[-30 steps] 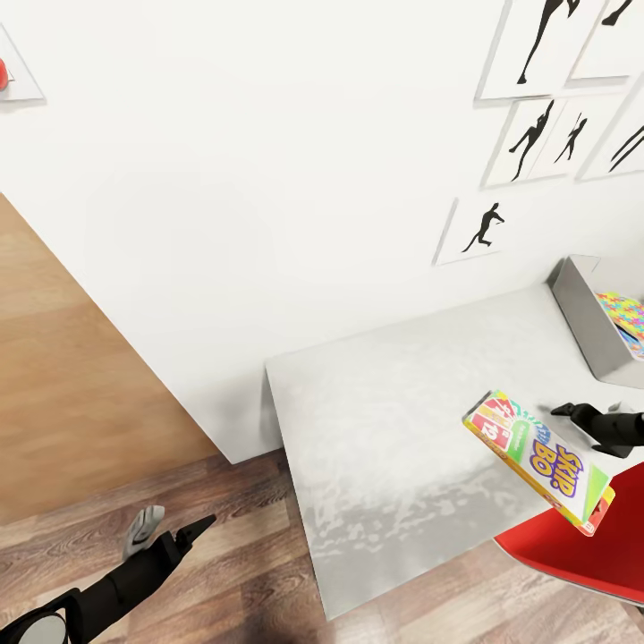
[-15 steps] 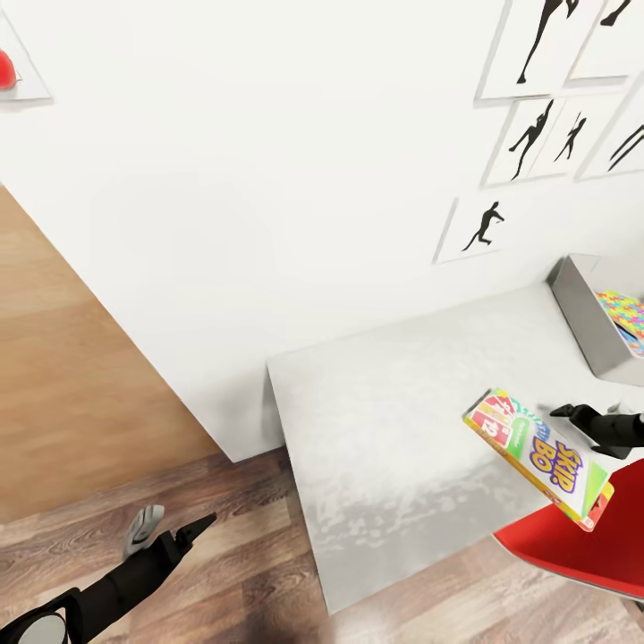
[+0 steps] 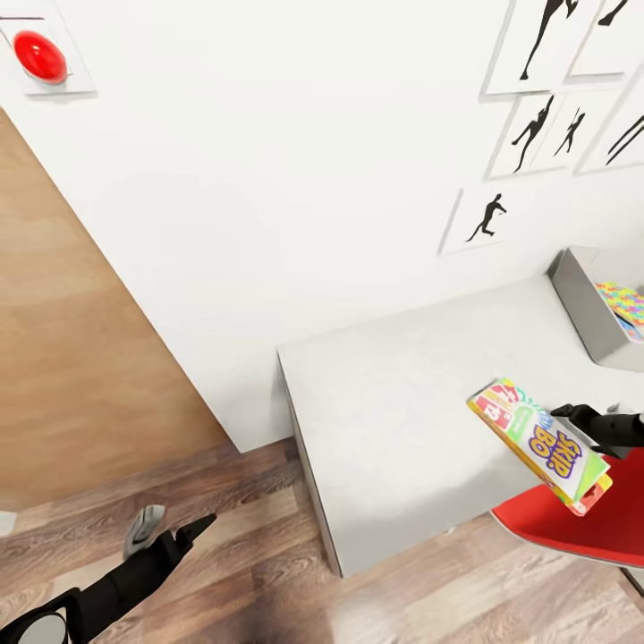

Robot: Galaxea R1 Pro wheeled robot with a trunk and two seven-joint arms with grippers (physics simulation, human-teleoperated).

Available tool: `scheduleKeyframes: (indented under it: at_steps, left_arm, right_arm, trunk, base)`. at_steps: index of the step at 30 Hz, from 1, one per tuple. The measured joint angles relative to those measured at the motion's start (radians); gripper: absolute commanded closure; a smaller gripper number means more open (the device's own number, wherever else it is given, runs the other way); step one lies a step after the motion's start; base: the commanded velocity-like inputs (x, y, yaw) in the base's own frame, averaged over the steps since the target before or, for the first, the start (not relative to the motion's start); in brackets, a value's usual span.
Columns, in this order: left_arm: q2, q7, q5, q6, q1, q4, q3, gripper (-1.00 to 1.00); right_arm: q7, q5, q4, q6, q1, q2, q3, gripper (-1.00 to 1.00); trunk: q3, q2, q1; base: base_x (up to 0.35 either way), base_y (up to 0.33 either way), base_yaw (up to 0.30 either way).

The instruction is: Put all the toys in the child's room - the three board games (two on the bed and one on the table), the two jigsaw puzzles on the table, and the tennis ball on the table - inside the toy box on the table in the child's room.

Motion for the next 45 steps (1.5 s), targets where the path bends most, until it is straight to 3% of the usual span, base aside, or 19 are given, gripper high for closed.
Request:
scheduleKeyframes:
  at_steps: [15,45]
  left_arm:
    - [0.0,0.0,0.0,0.001,0.0,0.001,0.0,-1.0]
    - [0.0,-0.003,0.002,0.001,0.0,0.001,0.0,-1.0]
  right_arm:
    - [0.0,0.009,-0.005,0.0,0.0,0.004,0.005,-1.0]
    - [0.001,-0.014,0.002,0.0,0.001,0.007,0.001,-1.0]
  trunk:
    - [0.0,0.0,0.0]
    - [0.0,0.0,0.0]
  base:
    - [-0.014,0.01,0.0]
    - [-0.073,0.076,0.0]
